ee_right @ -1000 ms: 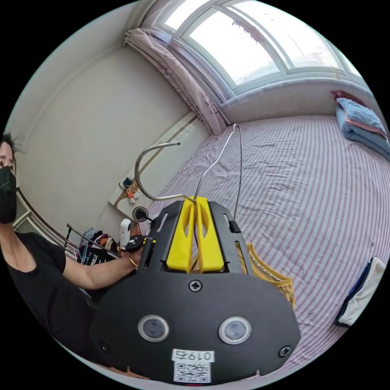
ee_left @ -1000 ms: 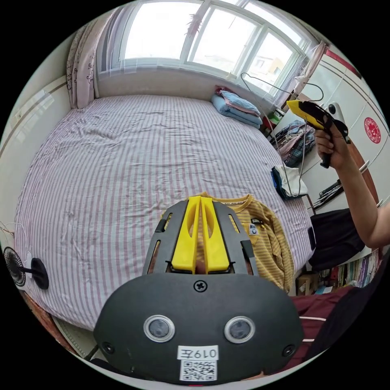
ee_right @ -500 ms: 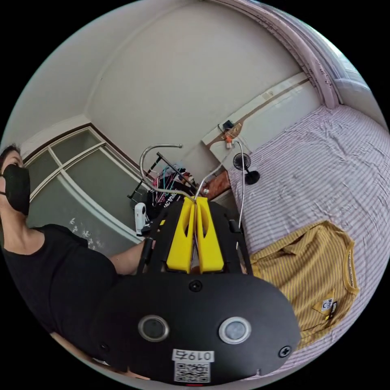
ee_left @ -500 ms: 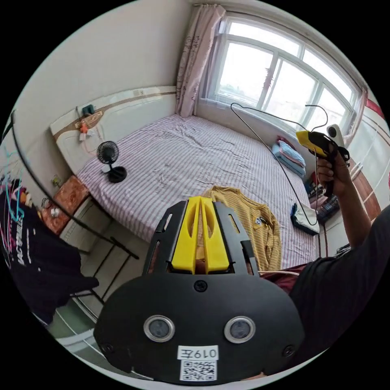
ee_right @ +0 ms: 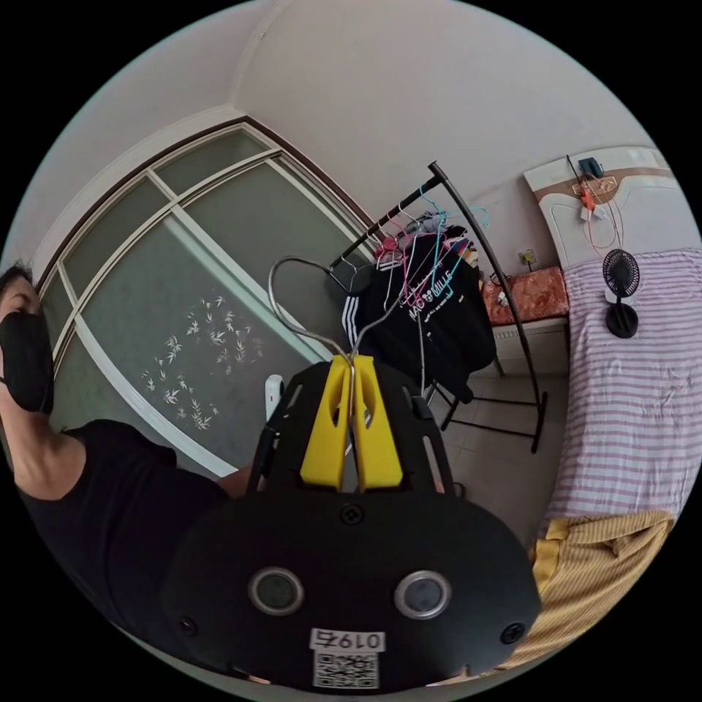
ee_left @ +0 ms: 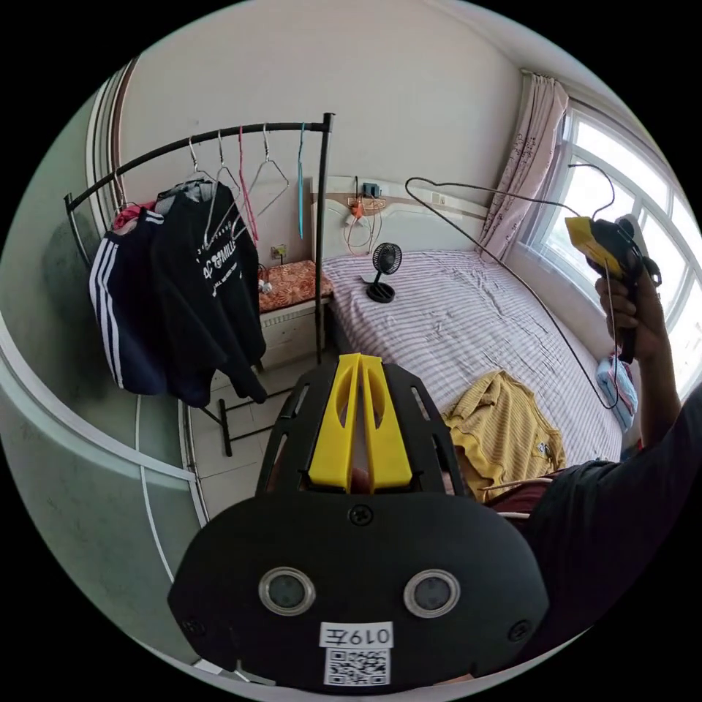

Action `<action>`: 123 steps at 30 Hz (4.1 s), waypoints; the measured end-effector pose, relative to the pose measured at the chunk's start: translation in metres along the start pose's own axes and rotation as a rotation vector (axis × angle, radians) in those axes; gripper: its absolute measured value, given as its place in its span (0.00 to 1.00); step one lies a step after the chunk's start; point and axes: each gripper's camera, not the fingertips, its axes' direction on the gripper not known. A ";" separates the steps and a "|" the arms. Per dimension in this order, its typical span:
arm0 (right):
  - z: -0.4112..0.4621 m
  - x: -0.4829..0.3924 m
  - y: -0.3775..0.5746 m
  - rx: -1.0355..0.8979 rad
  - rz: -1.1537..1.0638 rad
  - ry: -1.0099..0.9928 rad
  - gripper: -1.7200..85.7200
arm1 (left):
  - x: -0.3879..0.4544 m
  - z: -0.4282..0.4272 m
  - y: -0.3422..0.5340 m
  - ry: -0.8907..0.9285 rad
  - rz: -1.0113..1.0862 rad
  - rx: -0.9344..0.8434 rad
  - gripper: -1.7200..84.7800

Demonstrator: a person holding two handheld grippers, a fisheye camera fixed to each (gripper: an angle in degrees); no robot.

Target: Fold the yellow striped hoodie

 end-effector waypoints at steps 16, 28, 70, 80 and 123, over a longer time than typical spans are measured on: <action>0.166 0.170 -0.148 0.148 0.081 0.400 0.01 | -0.222 0.172 0.092 0.095 0.095 0.091 0.03; 0.244 0.369 -0.213 0.169 0.200 0.488 0.01 | -0.260 0.291 0.121 0.170 0.092 0.168 0.03; 0.345 0.547 -0.473 0.070 0.221 0.687 0.01 | -0.300 0.402 0.117 0.296 0.070 0.097 0.03; 0.343 0.519 -0.521 0.048 0.269 0.672 0.01 | -0.307 0.356 0.080 0.320 0.114 0.072 0.03; -0.101 -0.158 -0.132 0.469 0.416 1.308 0.01 | 0.130 0.014 -0.200 1.098 1.129 -0.414 0.03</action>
